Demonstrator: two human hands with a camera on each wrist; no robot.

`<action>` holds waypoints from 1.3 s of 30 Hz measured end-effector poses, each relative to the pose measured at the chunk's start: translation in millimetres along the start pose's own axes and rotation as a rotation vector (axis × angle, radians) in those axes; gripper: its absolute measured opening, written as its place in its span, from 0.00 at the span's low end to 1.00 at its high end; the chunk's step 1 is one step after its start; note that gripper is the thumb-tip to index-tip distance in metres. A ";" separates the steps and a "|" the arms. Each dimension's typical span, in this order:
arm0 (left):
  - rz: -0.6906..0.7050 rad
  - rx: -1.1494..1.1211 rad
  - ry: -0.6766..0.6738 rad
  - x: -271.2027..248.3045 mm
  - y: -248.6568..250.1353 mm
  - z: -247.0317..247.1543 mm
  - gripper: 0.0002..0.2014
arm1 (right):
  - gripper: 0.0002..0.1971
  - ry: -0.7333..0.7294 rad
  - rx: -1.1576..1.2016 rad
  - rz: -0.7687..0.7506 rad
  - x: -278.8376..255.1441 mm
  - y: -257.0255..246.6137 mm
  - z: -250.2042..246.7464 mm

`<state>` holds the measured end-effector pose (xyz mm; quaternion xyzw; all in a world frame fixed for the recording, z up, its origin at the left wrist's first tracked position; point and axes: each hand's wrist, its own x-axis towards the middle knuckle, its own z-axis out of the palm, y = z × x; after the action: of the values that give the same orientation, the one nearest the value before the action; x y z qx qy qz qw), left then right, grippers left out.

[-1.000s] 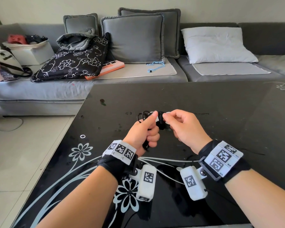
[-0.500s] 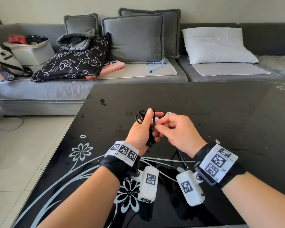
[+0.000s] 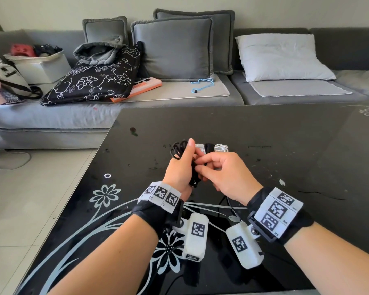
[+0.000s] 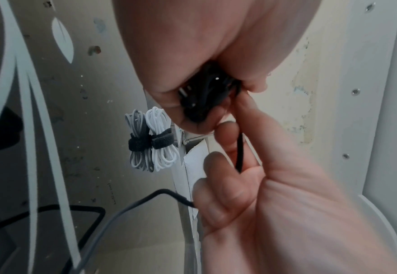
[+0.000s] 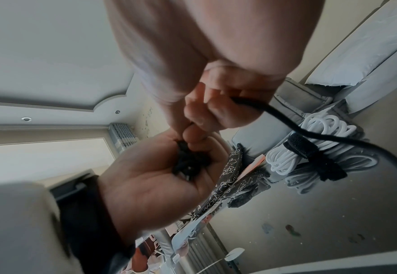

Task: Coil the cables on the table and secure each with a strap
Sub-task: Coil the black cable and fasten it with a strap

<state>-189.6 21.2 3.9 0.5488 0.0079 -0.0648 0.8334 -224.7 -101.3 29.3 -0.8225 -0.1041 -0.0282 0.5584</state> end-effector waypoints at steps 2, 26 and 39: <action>-0.039 -0.098 0.040 4.1 2.0 -4.5 0.24 | 0.06 0.010 -0.007 -0.007 0.8 1.4 -0.2; -0.046 -0.448 0.166 19.7 46.8 -59.3 0.24 | 0.05 -0.002 -0.142 0.003 6.3 10.6 -19.2; -0.062 0.297 -0.037 -3.1 12.4 -8.5 0.20 | 0.07 -0.032 -0.071 -0.109 4.2 -5.0 -21.7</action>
<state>-190.8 34.1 12.1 0.6644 -0.0001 -0.1012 0.7405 -220.2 -119.0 42.7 -0.8352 -0.1568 -0.0492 0.5249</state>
